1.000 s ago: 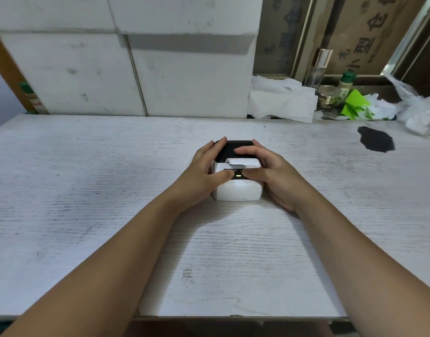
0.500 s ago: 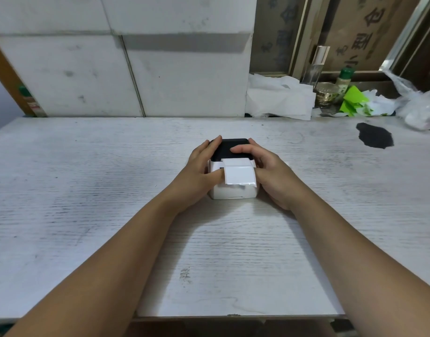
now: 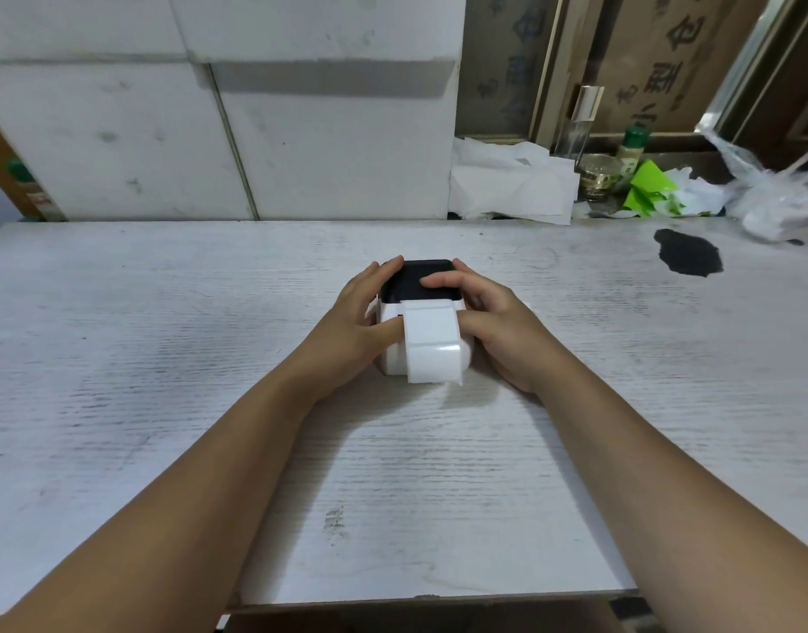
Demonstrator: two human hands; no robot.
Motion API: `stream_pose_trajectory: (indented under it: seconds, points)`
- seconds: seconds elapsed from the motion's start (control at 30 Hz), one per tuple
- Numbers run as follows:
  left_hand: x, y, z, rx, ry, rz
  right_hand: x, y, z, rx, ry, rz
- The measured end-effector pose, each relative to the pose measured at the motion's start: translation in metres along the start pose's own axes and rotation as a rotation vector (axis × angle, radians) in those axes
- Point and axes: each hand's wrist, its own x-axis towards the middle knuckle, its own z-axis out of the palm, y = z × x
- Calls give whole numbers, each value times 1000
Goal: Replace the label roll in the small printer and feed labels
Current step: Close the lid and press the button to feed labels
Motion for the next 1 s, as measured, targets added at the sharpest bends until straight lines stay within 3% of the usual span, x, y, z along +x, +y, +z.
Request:
stream_pose_trajectory:
  seconds: [0.43,0.57,0.73,1.0]
  points:
    - [-2,4,0,33,-8,-1,3,-3,-1,334,109,58]
    - [-2,3,0,28,-6,9,3,-3,-1,327,128,52]
    - [2,-2,-1,76,-121,20,4,-2,-1,345,131,55]
    - [3,0,-3,-54,-81,24,5,-2,-2,382,169,50]
